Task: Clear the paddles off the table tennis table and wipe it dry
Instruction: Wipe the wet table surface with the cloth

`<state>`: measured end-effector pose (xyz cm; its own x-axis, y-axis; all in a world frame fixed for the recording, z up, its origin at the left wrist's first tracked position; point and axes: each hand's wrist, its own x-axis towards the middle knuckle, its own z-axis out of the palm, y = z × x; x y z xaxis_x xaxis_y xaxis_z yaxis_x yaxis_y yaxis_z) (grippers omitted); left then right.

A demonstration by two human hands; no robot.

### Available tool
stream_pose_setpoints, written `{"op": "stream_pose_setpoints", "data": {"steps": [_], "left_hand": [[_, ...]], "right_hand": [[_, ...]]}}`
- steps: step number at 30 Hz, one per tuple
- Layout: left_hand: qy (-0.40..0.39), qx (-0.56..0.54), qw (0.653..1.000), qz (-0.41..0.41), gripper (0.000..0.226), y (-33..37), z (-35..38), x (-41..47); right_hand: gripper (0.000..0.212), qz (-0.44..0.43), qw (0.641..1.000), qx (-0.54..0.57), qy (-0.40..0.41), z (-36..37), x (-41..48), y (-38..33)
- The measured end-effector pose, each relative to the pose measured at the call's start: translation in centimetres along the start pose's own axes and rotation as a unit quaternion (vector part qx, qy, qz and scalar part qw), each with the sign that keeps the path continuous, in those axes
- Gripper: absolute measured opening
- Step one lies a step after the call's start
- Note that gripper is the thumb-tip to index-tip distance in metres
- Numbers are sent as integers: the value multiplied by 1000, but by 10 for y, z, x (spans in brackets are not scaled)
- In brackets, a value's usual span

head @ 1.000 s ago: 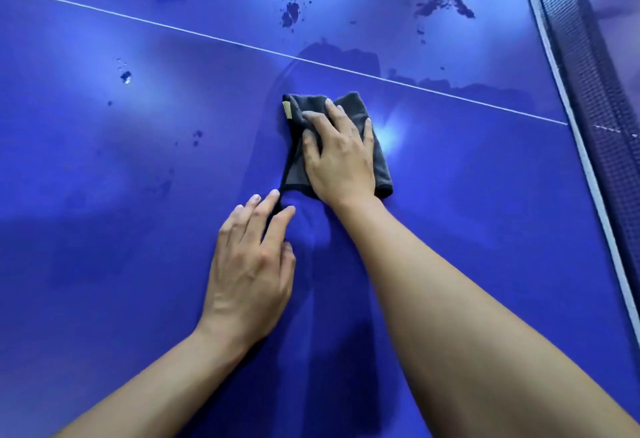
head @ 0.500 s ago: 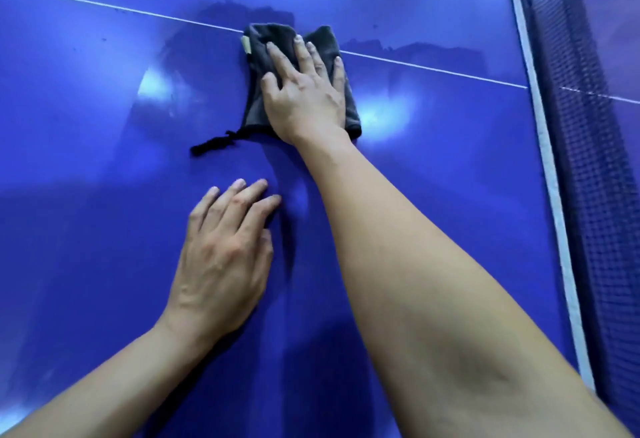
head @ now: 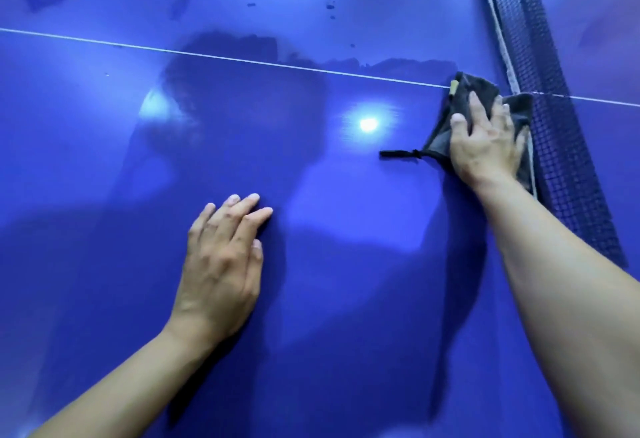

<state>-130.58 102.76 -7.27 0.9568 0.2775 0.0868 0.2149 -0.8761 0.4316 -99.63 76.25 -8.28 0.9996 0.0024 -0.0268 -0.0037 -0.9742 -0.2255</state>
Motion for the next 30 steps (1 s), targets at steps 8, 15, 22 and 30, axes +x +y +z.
{"op": "stream_pose_setpoints", "data": {"steps": [8, 15, 22, 30], "left_hand": [[-13, 51, 998, 25, 51, -55, -27, -48], [10, 32, 999, 36, 51, -94, -47, -110], [-38, 9, 998, 52, 51, -71, -47, -137], [-45, 37, 998, 39, 57, -22, -20, -147]], "right_hand": [[62, -74, 997, -6, -5, 29, -49, -115], [60, -218, 975, -10, -29, 68, -146, -282], [59, -323, 942, 10, -88, 85, -220, -356], [58, -297, 950, 44, -83, 71, -219, -296]]}}
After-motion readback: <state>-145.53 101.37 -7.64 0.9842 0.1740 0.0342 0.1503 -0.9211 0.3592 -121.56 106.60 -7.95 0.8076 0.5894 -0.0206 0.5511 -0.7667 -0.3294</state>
